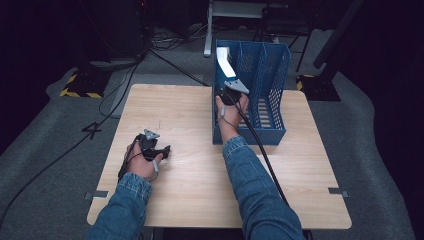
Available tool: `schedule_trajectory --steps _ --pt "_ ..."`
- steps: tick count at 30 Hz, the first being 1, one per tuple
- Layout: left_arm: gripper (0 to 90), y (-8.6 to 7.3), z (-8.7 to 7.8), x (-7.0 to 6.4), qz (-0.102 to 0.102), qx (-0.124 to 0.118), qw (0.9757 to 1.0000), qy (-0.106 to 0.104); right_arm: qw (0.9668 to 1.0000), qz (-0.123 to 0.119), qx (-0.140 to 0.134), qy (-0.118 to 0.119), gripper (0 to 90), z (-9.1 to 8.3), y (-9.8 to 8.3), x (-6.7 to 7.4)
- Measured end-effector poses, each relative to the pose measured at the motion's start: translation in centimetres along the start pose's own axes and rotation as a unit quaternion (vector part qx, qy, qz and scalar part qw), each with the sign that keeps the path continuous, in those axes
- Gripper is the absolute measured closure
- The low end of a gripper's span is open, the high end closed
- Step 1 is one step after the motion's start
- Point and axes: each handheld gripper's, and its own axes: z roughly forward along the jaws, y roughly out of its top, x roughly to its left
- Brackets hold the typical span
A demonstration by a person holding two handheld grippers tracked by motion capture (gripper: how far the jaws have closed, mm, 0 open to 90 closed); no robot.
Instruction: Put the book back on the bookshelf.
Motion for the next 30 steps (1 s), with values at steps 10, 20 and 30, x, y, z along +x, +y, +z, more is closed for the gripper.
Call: schedule_trajectory --steps 10,20,30 --pt "30.4 0.0 0.0 0.0 0.0 0.0 1.0 0.0 0.9999 0.001 -0.01 -0.008 55.9 -0.1 -0.3 -0.1" --pt "30.4 0.0 0.0 0.0 -0.001 0.001 1.0 -0.001 0.9988 0.019 -0.045 0.004 44.4 -1.4 -0.1 -0.4" --pt "29.9 -0.4 -0.3 0.0 -0.001 0.0 1.0 -0.005 0.9966 0.009 -0.074 0.035 41.9 -6.1 2.2 -1.2"
